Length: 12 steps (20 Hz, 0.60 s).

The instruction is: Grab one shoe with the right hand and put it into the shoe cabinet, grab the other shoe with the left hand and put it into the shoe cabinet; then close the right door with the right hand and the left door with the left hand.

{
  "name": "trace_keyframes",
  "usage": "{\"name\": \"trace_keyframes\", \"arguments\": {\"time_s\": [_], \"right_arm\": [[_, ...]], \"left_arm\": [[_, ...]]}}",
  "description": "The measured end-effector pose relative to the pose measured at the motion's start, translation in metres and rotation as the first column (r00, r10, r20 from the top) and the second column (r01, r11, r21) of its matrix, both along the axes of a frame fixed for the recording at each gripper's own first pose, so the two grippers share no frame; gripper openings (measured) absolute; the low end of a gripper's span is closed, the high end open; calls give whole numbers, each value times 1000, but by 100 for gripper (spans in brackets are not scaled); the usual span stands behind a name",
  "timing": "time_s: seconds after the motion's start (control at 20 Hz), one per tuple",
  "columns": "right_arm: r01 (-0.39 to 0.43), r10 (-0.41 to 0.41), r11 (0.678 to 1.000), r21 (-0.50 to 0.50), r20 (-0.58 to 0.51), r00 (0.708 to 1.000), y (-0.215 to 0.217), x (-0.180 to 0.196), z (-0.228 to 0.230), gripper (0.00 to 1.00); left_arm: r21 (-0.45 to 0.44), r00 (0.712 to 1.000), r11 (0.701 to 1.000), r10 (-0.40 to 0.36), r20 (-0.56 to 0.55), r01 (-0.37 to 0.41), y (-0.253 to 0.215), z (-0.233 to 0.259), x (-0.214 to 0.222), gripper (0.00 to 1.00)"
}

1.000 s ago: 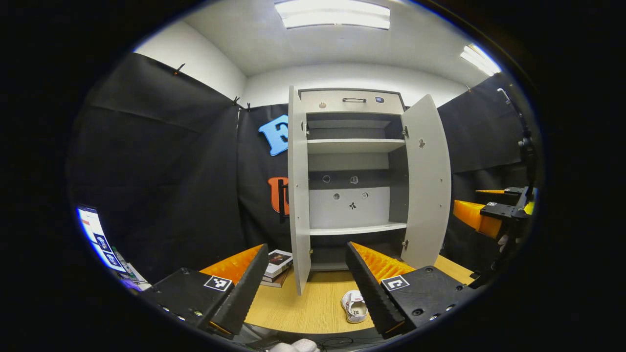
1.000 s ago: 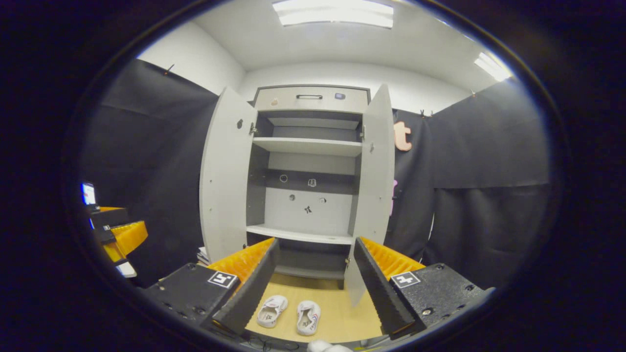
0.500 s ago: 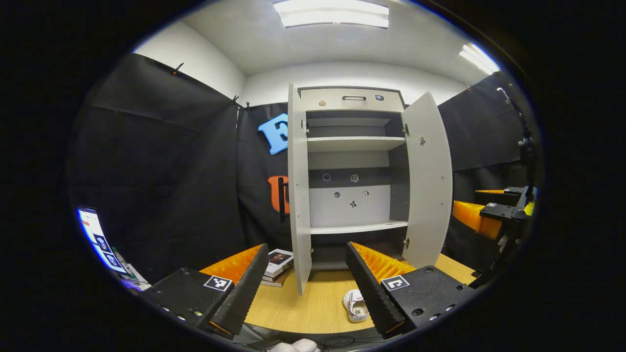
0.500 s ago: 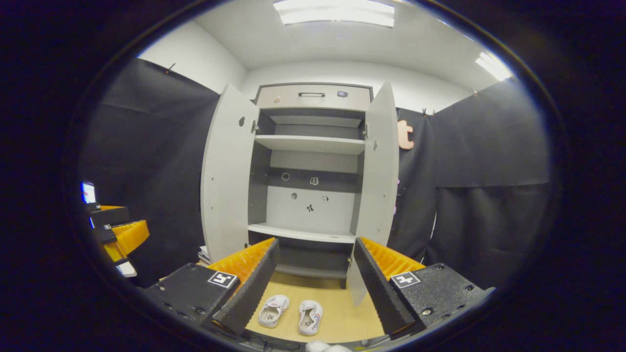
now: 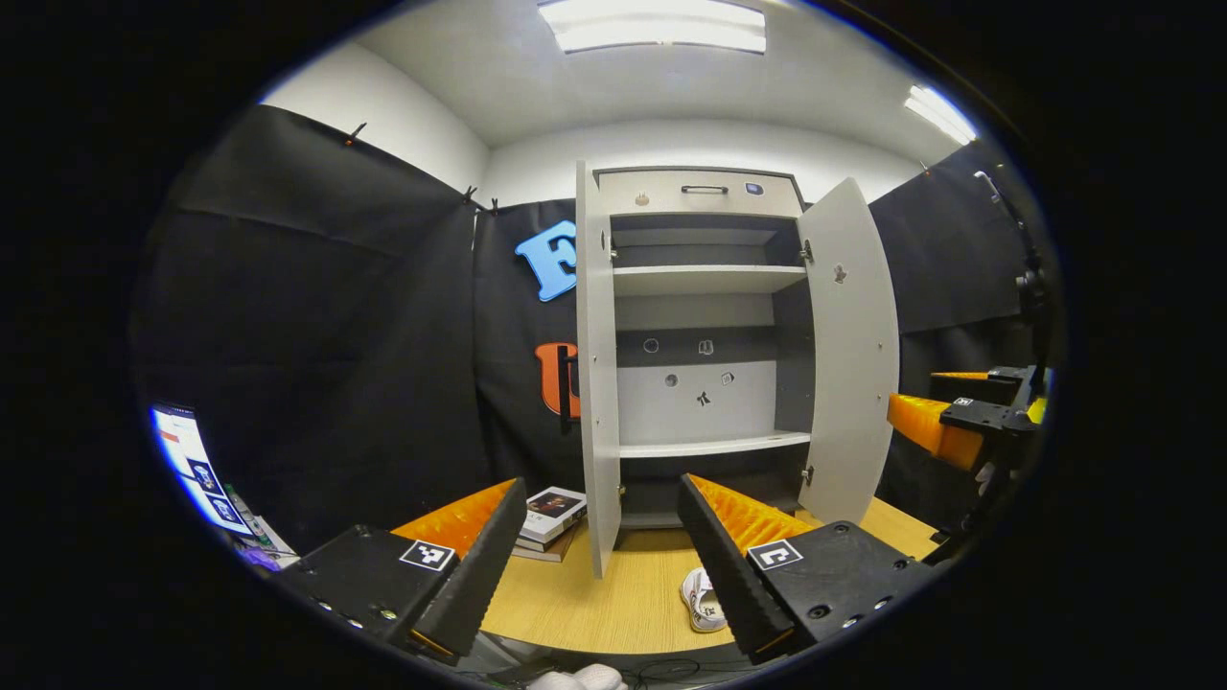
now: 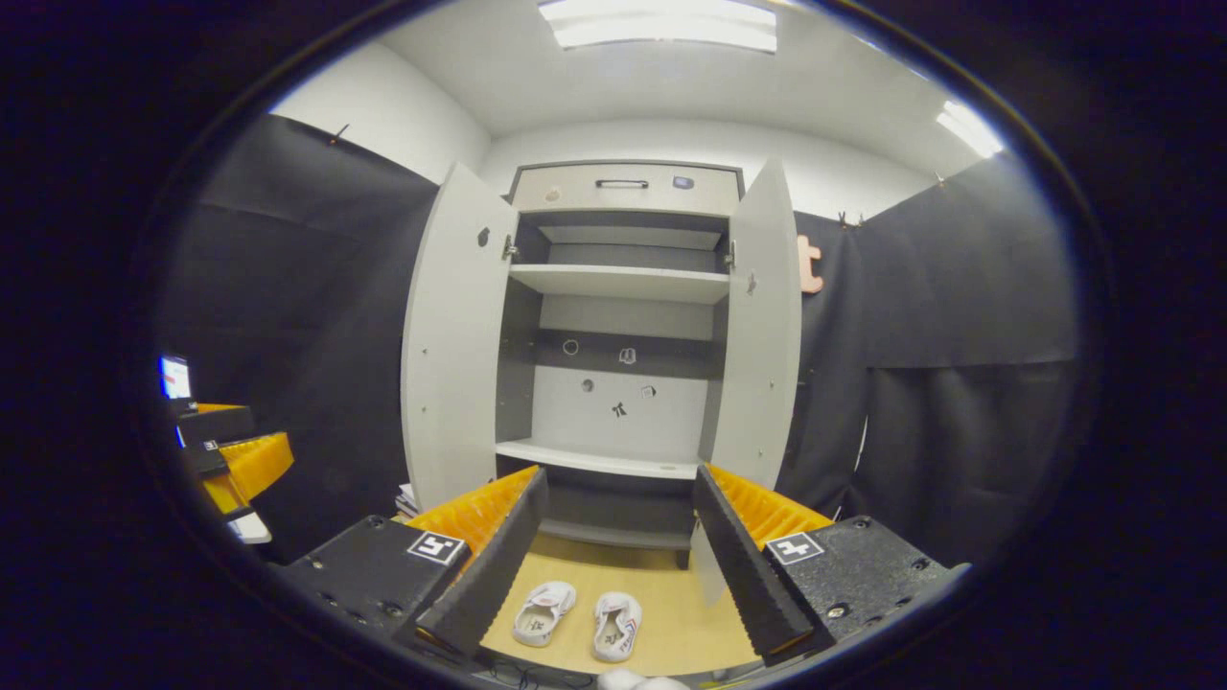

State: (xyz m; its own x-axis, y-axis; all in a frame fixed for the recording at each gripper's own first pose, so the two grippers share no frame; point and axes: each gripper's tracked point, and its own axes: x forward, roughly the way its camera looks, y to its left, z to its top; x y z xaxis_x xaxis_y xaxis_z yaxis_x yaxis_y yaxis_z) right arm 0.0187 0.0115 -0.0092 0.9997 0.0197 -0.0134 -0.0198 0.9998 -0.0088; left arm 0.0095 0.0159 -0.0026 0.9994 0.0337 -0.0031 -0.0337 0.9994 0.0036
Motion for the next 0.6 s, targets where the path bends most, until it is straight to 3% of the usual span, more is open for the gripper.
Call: {"name": "trace_keyframes", "arguments": {"time_s": [0.6], "right_arm": [[0, 0, 1000, -3, -2, 1000, -1, 1, -2, 99]], "left_arm": [[-1, 1000, 1000, 0, -7, 0, 0, -3, -1, 95]]}}
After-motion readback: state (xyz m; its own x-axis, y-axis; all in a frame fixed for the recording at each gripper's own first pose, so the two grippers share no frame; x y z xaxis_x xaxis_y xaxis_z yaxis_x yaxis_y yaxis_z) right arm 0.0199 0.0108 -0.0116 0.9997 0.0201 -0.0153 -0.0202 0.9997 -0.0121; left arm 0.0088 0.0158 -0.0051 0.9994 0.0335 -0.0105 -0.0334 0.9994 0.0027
